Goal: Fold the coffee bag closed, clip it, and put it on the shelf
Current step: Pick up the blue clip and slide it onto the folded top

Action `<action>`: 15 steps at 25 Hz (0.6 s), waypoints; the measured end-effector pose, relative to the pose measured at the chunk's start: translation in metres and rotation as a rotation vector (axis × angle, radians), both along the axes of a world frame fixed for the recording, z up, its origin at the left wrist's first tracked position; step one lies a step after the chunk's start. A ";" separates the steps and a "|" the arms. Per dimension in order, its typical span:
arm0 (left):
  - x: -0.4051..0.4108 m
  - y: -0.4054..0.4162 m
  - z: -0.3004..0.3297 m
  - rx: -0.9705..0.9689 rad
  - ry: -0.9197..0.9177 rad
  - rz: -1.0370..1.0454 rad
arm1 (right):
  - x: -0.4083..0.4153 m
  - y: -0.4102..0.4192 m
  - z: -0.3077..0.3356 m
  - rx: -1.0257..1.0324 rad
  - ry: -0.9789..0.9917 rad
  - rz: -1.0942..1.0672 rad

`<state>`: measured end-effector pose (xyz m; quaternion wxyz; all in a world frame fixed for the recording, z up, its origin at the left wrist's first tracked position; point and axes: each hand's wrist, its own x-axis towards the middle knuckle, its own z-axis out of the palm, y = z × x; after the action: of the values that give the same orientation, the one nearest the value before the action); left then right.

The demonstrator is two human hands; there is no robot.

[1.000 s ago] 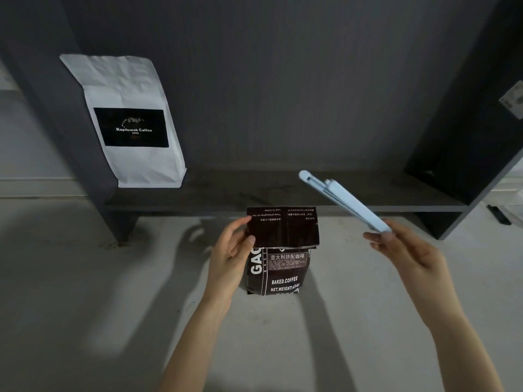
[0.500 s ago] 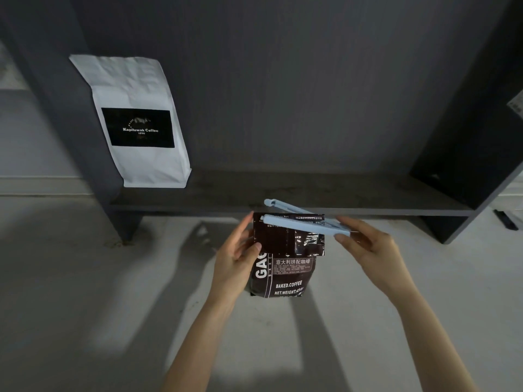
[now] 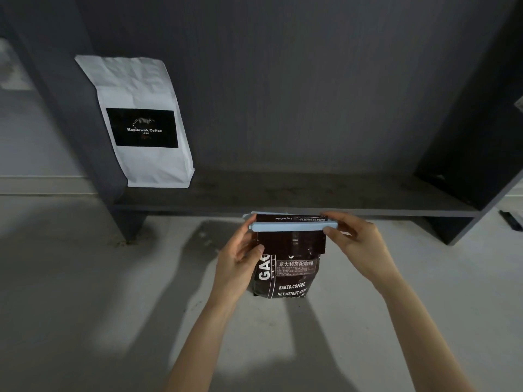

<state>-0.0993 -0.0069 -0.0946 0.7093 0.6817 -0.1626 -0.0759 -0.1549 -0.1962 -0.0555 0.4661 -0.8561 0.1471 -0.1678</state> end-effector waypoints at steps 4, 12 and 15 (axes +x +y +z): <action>-0.001 0.000 0.001 0.003 -0.002 0.000 | 0.000 0.003 0.001 -0.027 -0.004 -0.011; -0.001 0.002 0.006 -0.038 0.061 0.024 | -0.005 0.004 0.000 -0.076 0.000 -0.010; 0.000 0.000 0.007 -0.020 0.036 0.043 | -0.006 0.004 -0.001 -0.070 0.005 -0.019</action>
<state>-0.0997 -0.0069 -0.0875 0.7206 0.6762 -0.1357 -0.0714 -0.1607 -0.1924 -0.0565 0.4338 -0.8709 0.1507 -0.1752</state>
